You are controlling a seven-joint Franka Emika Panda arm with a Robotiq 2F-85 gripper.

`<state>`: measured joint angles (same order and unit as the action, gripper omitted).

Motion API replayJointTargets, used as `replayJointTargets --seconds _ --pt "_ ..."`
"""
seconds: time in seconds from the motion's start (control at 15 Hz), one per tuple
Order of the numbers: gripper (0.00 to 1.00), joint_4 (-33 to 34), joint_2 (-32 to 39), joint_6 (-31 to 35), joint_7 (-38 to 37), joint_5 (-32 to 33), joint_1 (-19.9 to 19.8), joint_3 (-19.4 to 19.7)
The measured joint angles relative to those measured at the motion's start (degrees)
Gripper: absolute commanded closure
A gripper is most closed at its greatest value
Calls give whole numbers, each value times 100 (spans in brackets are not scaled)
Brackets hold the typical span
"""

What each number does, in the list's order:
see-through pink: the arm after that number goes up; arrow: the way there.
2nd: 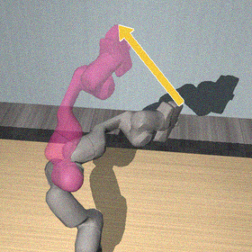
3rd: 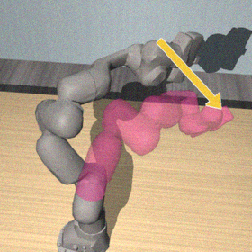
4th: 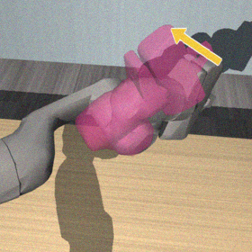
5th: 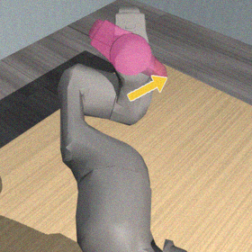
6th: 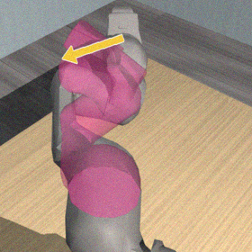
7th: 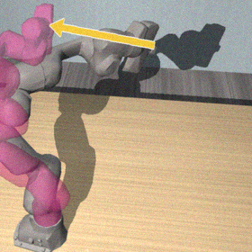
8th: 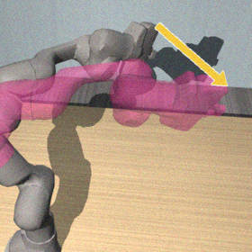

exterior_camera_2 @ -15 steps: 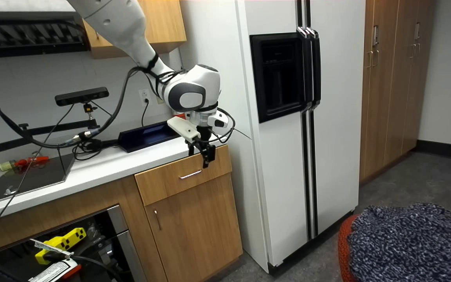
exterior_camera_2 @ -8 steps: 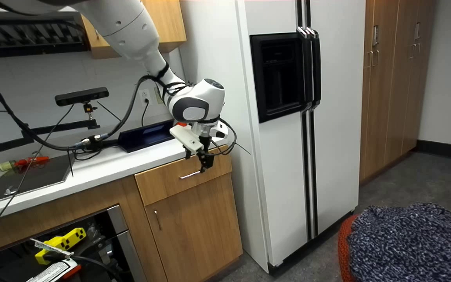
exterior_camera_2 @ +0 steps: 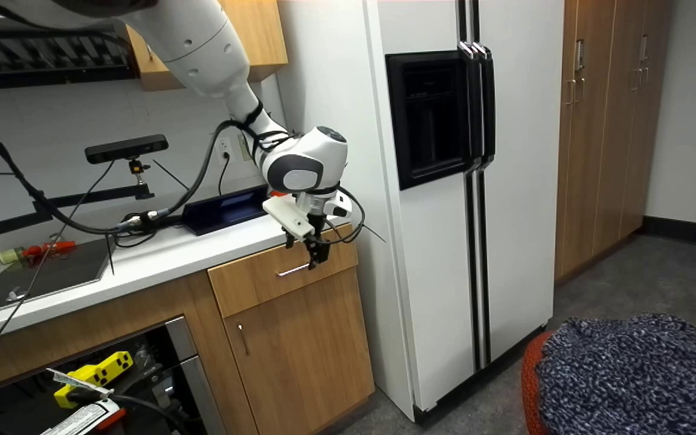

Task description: Open the top drawer of the cabinet to the right.

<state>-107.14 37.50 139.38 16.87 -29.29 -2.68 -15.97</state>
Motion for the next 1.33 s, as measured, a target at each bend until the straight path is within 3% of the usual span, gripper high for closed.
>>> replayJointTargets --seconds 1.33 --pt "0 2224 1941 -272 -57 504 378 -163"
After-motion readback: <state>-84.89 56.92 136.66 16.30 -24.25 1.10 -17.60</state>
